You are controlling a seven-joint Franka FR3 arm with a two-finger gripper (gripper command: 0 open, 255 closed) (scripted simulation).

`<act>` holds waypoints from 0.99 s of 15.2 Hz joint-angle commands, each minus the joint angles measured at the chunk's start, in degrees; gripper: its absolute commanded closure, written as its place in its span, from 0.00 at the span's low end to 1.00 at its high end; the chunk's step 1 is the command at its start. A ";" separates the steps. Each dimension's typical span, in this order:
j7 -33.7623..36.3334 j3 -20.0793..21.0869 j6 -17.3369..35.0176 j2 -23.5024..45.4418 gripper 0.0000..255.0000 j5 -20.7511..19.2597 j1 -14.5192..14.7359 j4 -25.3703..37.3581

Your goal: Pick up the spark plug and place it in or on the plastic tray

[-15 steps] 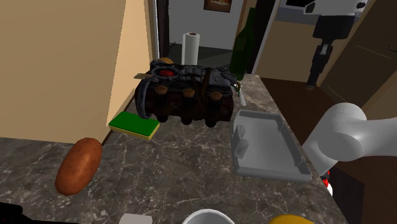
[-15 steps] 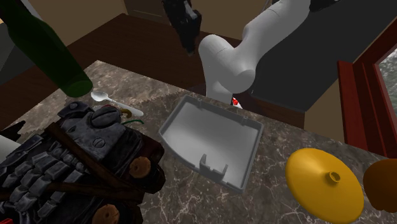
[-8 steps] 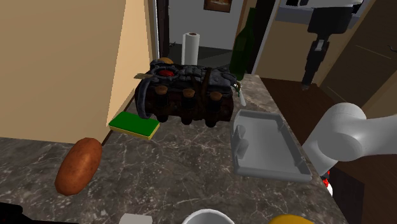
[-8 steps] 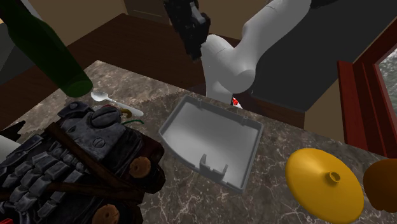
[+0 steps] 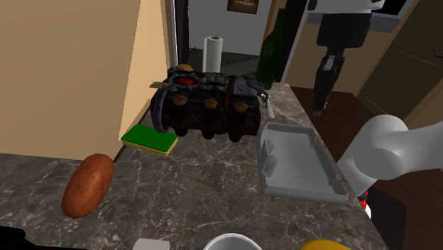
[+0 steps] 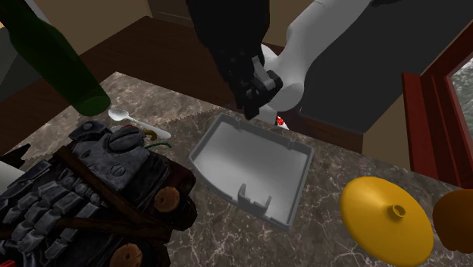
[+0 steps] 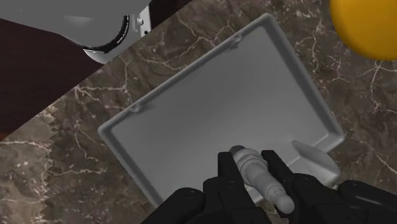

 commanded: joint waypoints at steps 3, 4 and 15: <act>1.47 2.52 2.16 1.15 1.00 1.94 -0.12 -0.31; 1.32 2.70 2.76 0.81 1.00 2.11 -0.04 -1.25; 0.14 4.51 8.07 -1.72 1.00 3.75 0.70 -9.09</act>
